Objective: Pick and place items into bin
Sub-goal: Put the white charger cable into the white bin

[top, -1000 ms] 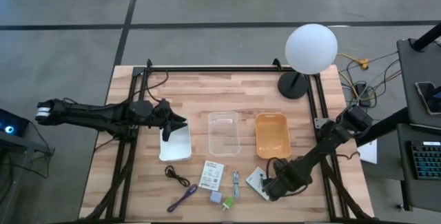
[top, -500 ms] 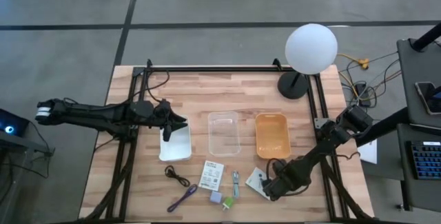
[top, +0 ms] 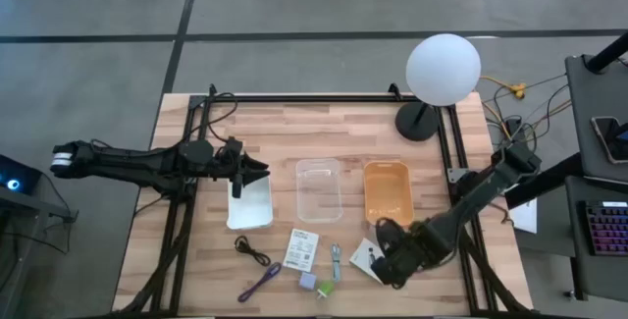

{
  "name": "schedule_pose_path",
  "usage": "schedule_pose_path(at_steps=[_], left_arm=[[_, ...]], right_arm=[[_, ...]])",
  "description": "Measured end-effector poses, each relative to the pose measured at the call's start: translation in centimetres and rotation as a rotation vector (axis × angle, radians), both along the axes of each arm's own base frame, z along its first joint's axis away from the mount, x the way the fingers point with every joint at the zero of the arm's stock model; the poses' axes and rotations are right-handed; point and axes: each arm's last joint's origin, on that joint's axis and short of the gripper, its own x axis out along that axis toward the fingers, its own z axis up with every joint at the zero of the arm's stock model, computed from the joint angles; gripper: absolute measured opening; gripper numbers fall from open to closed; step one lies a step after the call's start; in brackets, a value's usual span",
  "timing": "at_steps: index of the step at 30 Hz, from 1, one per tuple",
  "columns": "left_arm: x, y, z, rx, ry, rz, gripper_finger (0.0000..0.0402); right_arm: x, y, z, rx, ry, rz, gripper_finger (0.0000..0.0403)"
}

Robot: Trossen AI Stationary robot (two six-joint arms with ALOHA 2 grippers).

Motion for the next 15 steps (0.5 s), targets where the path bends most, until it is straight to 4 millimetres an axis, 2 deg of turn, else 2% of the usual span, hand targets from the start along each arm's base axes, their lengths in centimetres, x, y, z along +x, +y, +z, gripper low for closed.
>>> schedule_pose_path(at_steps=[6, 9, 12, 15], left_arm=[[0.8, 0.2, 0.1, -0.060, 0.009, -0.036, 0.0107], [1.6, 0.3, -0.1, -0.018, 0.047, -0.042, 0.0109], [2.6, 0.4, 0.4, 0.014, 0.062, -0.050, 0.0128], [3.6, 0.4, 1.4, 0.017, 0.057, -0.048, 0.0165]], right_arm=[[2.4, -4.4, 4.0, -0.030, -0.106, 0.161, 0.0014], [4.2, -7.5, 5.0, -0.064, -0.154, 0.196, 0.0014], [5.9, -10.5, 5.5, -0.101, -0.213, 0.214, 0.0014], [7.4, -13.1, 6.1, -0.132, -0.310, 0.214, 0.0014]])
